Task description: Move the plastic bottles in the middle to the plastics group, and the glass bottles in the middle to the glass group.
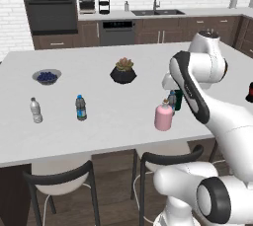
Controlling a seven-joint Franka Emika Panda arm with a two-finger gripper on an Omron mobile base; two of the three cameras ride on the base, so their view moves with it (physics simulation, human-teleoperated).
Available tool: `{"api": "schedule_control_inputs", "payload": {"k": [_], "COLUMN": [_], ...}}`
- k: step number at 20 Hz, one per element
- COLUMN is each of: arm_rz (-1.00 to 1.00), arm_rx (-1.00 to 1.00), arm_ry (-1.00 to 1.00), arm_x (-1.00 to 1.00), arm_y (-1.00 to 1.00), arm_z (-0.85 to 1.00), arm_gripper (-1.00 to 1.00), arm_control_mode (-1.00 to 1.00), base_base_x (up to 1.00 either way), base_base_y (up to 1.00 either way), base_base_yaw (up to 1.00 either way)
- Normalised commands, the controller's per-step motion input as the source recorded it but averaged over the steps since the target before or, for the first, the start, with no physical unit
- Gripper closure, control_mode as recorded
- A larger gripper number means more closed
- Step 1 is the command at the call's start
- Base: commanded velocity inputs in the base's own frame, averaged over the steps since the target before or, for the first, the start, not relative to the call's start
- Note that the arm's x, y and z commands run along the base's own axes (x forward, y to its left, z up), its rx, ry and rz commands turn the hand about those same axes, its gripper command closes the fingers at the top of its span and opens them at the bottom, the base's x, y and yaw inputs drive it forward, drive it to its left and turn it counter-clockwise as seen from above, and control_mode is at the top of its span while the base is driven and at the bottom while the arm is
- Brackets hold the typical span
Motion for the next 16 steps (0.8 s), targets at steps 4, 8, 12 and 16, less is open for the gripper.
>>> {"api": "schedule_control_inputs", "payload": {"k": [4,8,12,16], "arm_rz": [-0.07,-0.08,-0.14,-0.17], "arm_rx": [0.14,0.02,0.0,0.0], "arm_ry": [0.0,0.0,0.0,0.0], "arm_x": [0.02,0.31,0.71,0.71], "arm_y": [-0.69,-0.31,0.07,0.05], "arm_z": [-0.4,-0.41,-0.39,-0.36], "arm_gripper": [-1.0,-1.0,-1.0,-1.0], "arm_control_mode": [-1.0,-1.0,-1.0,-1.0], "base_base_x": [0.0,0.0,0.0,0.0], "base_base_y": [0.0,0.0,0.0,0.0], "base_base_yaw": [0.0,0.0,0.0,0.0]}}
